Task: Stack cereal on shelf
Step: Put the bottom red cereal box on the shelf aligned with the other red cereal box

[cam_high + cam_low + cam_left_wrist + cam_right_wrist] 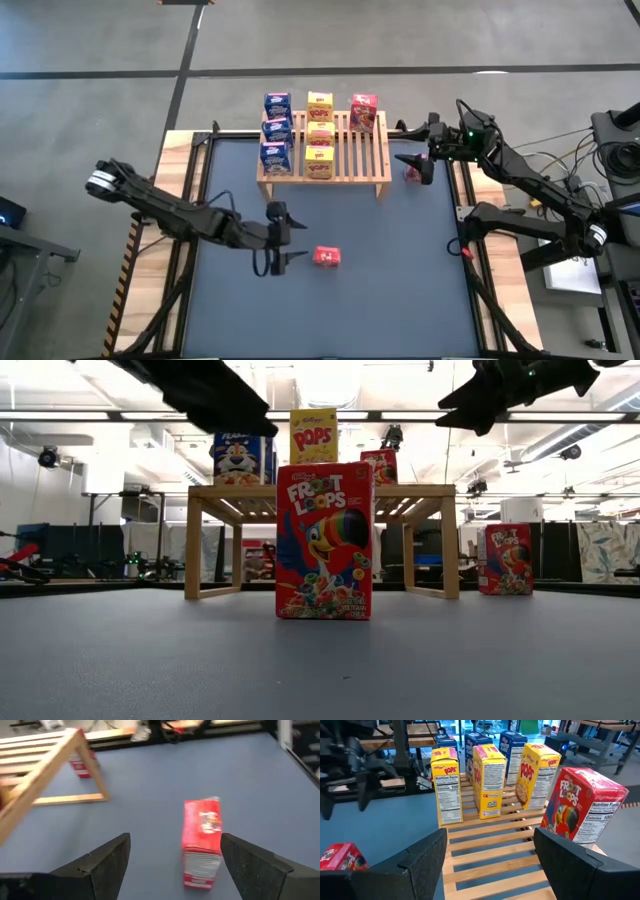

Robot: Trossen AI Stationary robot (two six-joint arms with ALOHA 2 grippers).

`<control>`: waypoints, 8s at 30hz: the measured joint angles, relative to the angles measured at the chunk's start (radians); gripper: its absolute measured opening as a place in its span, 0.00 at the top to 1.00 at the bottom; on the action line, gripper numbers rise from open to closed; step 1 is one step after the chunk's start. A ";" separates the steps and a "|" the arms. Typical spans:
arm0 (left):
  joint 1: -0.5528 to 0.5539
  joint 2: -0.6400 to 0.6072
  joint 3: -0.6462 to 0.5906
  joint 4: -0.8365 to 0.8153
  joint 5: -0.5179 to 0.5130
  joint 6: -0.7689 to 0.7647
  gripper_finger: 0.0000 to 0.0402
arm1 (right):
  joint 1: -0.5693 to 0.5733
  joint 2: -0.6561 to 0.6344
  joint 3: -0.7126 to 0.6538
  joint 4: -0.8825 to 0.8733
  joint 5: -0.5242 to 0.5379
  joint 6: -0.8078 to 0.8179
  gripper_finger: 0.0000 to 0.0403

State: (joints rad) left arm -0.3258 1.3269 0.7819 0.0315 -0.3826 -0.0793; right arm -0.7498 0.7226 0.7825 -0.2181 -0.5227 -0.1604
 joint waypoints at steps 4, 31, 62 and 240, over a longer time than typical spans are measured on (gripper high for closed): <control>-0.006 0.039 0.094 -0.115 0.018 -0.002 0.26 | 0.000 0.000 0.000 0.000 0.000 0.001 0.29; 0.020 0.137 -0.252 0.557 0.130 -0.048 0.15 | 0.031 0.000 -0.007 -0.008 0.000 0.004 0.29; 0.038 0.520 -0.092 0.704 0.255 -0.015 0.34 | 0.098 0.044 -0.011 0.030 0.000 0.003 0.29; -0.105 -0.276 -0.431 0.830 -0.089 0.072 0.30 | 0.147 0.121 -0.033 0.153 0.154 -0.150 0.57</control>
State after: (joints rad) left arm -0.4313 1.0508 0.3506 0.8613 -0.4721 -0.0074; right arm -0.6025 0.8439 0.7498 -0.0648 -0.3684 -0.3105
